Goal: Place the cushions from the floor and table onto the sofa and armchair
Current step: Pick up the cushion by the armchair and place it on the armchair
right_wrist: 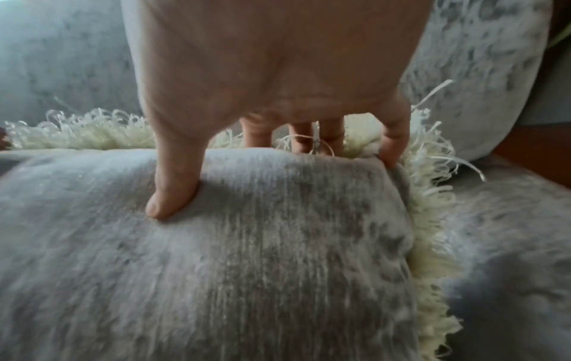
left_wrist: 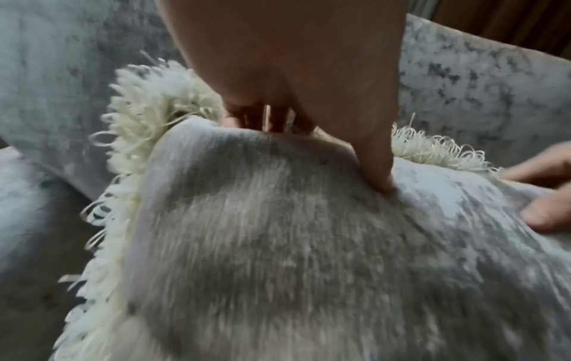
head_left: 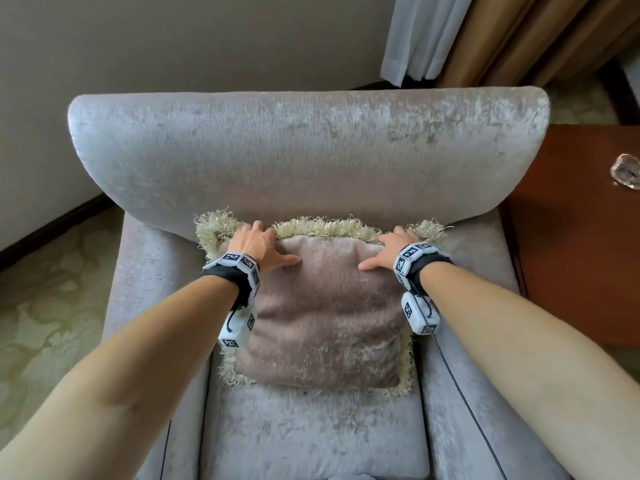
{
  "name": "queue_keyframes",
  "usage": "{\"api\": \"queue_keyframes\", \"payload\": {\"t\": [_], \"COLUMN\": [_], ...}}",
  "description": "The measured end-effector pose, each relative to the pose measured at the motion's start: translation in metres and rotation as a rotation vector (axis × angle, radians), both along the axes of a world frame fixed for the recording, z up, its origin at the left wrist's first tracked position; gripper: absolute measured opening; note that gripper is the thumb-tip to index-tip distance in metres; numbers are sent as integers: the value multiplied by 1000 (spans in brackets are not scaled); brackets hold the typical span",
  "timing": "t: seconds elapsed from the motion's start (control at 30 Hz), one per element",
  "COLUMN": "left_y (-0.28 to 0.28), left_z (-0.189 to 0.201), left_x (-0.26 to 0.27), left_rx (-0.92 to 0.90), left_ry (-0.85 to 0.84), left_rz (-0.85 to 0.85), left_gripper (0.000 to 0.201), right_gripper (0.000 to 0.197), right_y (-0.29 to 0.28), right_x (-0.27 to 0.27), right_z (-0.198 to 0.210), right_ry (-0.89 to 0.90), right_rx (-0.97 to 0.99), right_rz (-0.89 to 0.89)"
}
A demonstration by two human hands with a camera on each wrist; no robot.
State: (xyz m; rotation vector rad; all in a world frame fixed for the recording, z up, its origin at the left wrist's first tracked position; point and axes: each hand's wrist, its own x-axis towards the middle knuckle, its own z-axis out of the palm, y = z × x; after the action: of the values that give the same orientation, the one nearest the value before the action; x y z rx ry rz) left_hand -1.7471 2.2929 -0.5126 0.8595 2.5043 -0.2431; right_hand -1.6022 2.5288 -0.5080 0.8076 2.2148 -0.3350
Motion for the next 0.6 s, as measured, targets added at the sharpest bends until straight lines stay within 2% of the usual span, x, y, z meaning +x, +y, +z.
{"api": "queue_keyframes", "payload": {"t": [0.1,0.2,0.33,0.43,0.5,0.6], "left_y": [-1,-1,-13,-24,-29,-33], "left_z": [6,12,20,19,18,17], "left_x": [8,12,4,5,7,9], "left_rx": [-113,-140,-182,-196,-181,-122], "left_ry": [141,189,-13,-32,-13,14], "left_rz": [-192,-251,-173,-166,-166,-157], "left_gripper": [87,89,94,105,106,100], "right_gripper": [82,80,108,119,115,95], "right_y": [-13,-20,-13,-8,-11,-13], "right_x": [5,11,19,25,28,34], "right_z": [4,10,19,18,16,14], "right_ry": [-75,-86,-144,-153,-125,-36], "right_rx": [85,128,28,49,106,150], "right_rz": [127,187,191,240,255,256]}}
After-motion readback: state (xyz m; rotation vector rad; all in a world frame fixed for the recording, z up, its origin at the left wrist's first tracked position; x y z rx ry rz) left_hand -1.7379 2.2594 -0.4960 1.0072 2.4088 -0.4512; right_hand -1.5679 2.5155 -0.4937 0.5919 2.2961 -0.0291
